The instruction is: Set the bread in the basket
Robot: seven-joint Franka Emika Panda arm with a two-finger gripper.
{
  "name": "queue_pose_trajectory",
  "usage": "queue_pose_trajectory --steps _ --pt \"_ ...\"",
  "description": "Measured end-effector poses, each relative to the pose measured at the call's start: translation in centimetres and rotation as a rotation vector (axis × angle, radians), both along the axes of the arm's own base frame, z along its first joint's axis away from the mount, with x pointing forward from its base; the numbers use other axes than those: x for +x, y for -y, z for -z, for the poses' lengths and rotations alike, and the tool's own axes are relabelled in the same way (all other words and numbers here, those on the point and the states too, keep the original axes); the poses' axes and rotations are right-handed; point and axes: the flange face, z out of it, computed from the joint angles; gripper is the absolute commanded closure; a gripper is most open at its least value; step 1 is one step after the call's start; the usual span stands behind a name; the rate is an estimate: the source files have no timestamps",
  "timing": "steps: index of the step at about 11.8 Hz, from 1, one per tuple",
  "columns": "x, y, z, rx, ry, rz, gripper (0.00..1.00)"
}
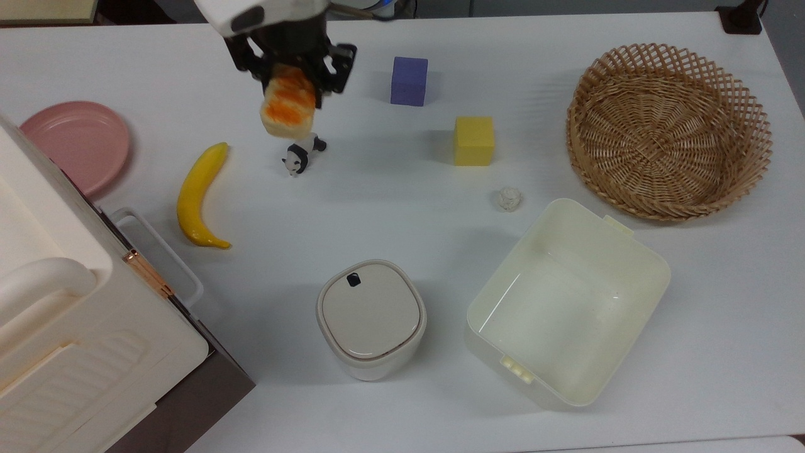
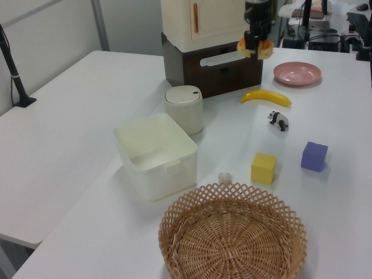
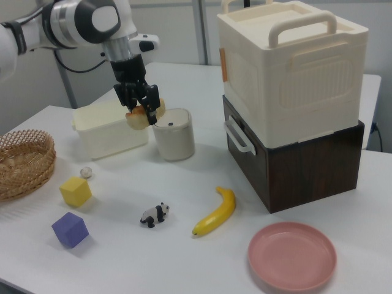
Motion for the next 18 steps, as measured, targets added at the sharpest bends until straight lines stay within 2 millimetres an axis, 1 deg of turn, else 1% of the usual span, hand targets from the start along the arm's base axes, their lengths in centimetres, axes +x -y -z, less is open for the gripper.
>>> queue_pose_trajectory --steps 1,3,7,8,9,10,11,12,13,15,16,18 --pt "-0.6 0.7 -0.6 0.001 -0.012 0.001 0.33" --pt "-1.1 1.0 -1.2 0.001 -0.019 0.003 0.33" --pt "-1.9 0.4 -1.8 0.004 -0.044 -0.017 0.33" --pt "-2.1 0.1 -1.9 0.004 -0.052 -0.023 0.33" --pt "-2.1 -0.7 -2.0 0.006 -0.051 -0.036 0.33" --pt "-2.2 -2.1 -2.0 0.007 -0.051 -0.061 0.34" --pt "-2.3 -4.7 -2.0 0.006 -0.051 -0.103 0.35" --pt "-2.6 -7.8 -2.1 0.004 -0.048 -0.142 0.35" --pt "-3.0 -9.9 -2.3 0.004 -0.042 -0.159 0.35" --pt "-3.5 -12.0 -2.4 0.003 -0.040 -0.189 0.35" --pt "-3.5 -12.5 -2.3 0.003 -0.041 -0.199 0.35" --pt "-3.8 -14.9 -2.1 0.006 -0.035 -0.240 0.34"
